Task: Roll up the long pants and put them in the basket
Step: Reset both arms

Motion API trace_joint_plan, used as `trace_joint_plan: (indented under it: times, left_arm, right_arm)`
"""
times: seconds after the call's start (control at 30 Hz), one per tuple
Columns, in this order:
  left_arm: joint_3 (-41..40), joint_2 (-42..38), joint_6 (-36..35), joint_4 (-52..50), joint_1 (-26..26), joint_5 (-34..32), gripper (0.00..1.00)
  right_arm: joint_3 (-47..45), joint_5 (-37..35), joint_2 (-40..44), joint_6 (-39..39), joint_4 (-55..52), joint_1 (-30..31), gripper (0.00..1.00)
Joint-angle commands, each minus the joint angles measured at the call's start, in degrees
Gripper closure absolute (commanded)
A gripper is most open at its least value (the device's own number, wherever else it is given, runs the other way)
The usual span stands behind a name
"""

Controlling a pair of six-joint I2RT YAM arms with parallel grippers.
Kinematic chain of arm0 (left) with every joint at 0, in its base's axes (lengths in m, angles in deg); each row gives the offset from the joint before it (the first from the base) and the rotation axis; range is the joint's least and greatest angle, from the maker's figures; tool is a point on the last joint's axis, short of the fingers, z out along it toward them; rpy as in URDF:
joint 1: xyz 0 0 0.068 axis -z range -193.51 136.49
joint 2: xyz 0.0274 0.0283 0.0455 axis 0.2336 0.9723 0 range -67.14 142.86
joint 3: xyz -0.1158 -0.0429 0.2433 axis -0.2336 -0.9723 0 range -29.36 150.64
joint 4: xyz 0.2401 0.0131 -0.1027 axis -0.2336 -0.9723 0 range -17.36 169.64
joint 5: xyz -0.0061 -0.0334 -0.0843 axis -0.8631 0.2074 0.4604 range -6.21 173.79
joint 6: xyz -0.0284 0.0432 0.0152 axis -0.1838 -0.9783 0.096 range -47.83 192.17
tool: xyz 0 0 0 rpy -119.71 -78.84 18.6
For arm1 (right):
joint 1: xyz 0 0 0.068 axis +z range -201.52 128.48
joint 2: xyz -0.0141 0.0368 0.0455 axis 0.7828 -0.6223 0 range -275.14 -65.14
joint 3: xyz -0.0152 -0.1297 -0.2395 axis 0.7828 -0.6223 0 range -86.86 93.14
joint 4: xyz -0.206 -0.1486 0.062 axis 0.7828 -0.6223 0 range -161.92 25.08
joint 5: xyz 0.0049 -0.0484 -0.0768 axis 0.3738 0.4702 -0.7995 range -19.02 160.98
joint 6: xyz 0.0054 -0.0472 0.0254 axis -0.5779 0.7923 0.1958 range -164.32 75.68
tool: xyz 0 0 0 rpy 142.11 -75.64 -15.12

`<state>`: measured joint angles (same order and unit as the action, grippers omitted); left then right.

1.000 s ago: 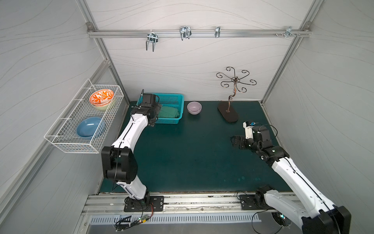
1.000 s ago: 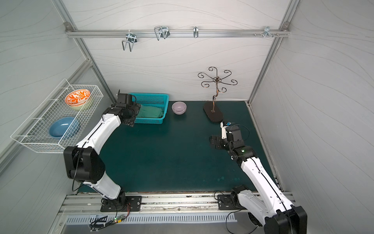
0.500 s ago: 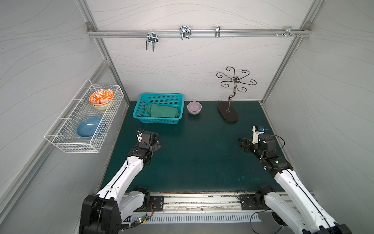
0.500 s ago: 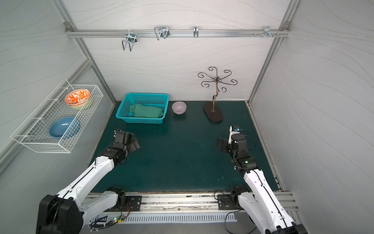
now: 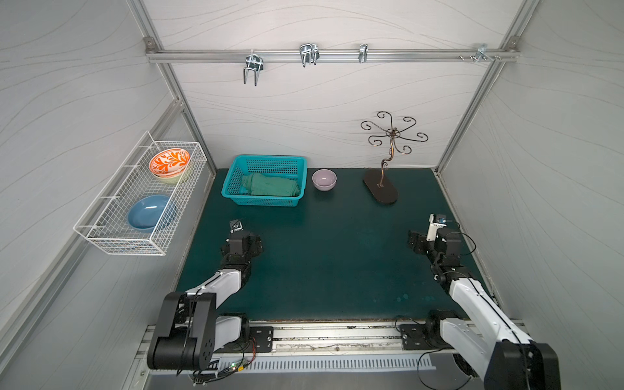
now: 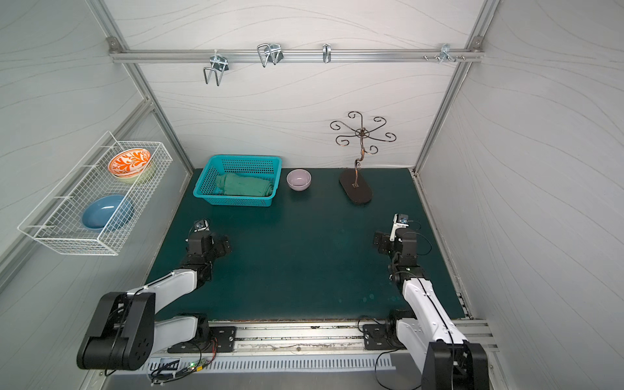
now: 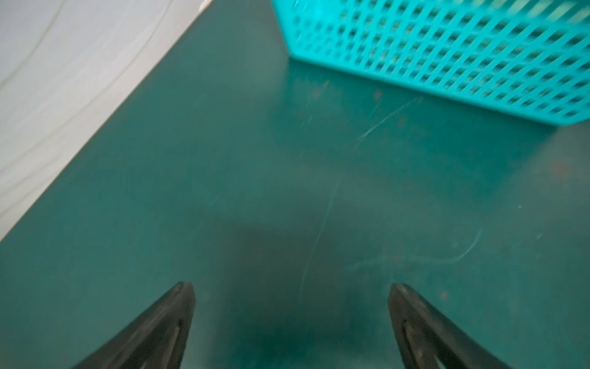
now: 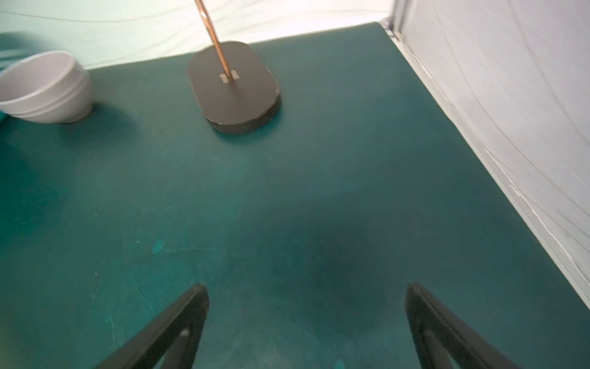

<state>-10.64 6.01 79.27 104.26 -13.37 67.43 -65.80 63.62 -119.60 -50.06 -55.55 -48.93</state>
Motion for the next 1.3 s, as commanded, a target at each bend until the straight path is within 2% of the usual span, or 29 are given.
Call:
trace_joint_plan:
  times: [0.0, 0.23, 0.3, 0.4, 0.53, 0.57, 0.6, 0.63, 0.67, 1.27]
  left_arm:
    - [2.8, 4.2, -4.0, 15.9, -0.1, 2.9, 0.01]
    - [4.6, 16.6, -6.5, 26.8, -0.1, 9.2, 0.00]
    - [5.3, 15.5, -6.1, 22.5, -0.2, 9.6, 0.00]
    - [5.4, 16.0, -5.8, 23.6, -0.4, 9.3, 0.00]
    - [5.6, 16.1, -5.7, 23.1, -0.5, 9.3, 0.00]
    - [5.6, 16.1, -5.6, 23.1, -0.5, 9.3, 0.00]
    - [5.6, 16.1, -5.6, 23.1, -0.5, 9.3, 0.00]
    - [5.7, 16.2, -5.6, 23.1, -0.5, 9.3, 0.00]
    - [5.7, 16.2, -5.6, 23.1, -0.5, 9.3, 0.00]
    - [5.7, 15.9, -5.6, 22.6, -0.5, 9.3, 0.00]
  right_arm:
    - [-0.7, 3.9, -4.3, 1.9, 12.1, -0.4, 0.01]
    - [0.2, 9.9, -15.7, 5.1, 26.4, -0.8, 0.01]
    - [1.0, 13.2, -20.0, 5.4, 29.6, -0.8, 0.01]
    - [1.7, 16.8, -26.4, 6.7, 34.0, -0.2, 0.01]
    - [1.5, 16.2, -36.4, 7.3, 43.1, 0.7, 0.01]
    - [4.3, 15.1, -35.5, 6.7, 35.1, 0.5, 0.01]
    - [5.7, 13.6, -35.6, 6.5, 33.9, 0.4, 0.01]
    - [4.6, 13.1, -36.4, 6.5, 37.2, 0.7, 0.01]
    - [5.2, 12.9, -35.6, 6.6, 33.7, 0.7, 0.01]
    - [5.5, 12.5, -35.7, 6.9, 33.8, 1.0, 0.01]
